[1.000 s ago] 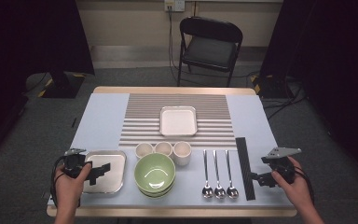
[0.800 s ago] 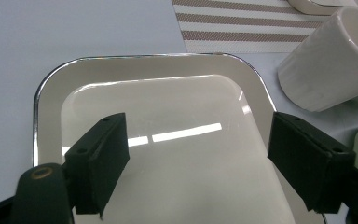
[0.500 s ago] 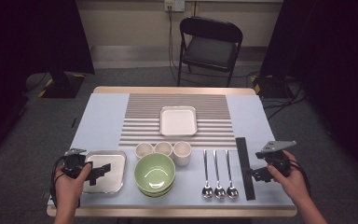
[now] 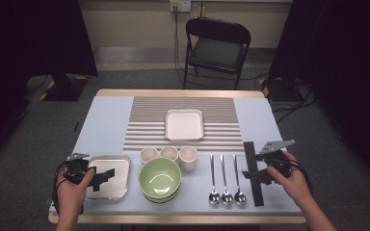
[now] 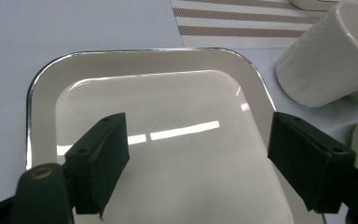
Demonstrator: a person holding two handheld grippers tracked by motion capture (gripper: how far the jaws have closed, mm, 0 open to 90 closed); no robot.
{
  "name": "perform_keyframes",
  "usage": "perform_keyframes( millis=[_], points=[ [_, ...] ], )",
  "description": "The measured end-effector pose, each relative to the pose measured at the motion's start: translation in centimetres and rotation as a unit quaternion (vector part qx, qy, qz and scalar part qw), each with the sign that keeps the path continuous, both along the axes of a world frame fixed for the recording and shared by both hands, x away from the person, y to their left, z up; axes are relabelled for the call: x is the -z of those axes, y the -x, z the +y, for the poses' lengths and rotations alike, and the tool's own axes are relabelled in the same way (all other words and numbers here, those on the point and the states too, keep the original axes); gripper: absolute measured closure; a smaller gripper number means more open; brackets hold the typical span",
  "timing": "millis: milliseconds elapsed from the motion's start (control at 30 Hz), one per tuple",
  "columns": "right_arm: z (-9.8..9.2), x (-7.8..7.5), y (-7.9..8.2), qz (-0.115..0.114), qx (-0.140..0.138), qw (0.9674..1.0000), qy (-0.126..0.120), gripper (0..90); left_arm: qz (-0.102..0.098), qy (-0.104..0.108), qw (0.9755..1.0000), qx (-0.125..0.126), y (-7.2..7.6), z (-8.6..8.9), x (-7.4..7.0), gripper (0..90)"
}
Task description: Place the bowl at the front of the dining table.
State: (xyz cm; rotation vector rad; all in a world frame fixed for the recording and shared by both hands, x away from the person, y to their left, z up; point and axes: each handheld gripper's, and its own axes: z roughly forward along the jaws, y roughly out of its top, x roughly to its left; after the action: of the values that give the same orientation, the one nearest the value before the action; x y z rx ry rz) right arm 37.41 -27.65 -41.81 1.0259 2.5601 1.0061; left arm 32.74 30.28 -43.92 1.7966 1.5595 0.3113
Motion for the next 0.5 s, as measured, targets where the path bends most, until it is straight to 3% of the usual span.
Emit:
perform_keyframes(
  millis=[500],
  points=[
    [2.1,-0.6,-0.7,0.006,-0.021,0.9997,-0.008,13.1,-0.004,-0.002,1.0,-0.006,0.3,0.4,-0.3,20.0]
  ],
)
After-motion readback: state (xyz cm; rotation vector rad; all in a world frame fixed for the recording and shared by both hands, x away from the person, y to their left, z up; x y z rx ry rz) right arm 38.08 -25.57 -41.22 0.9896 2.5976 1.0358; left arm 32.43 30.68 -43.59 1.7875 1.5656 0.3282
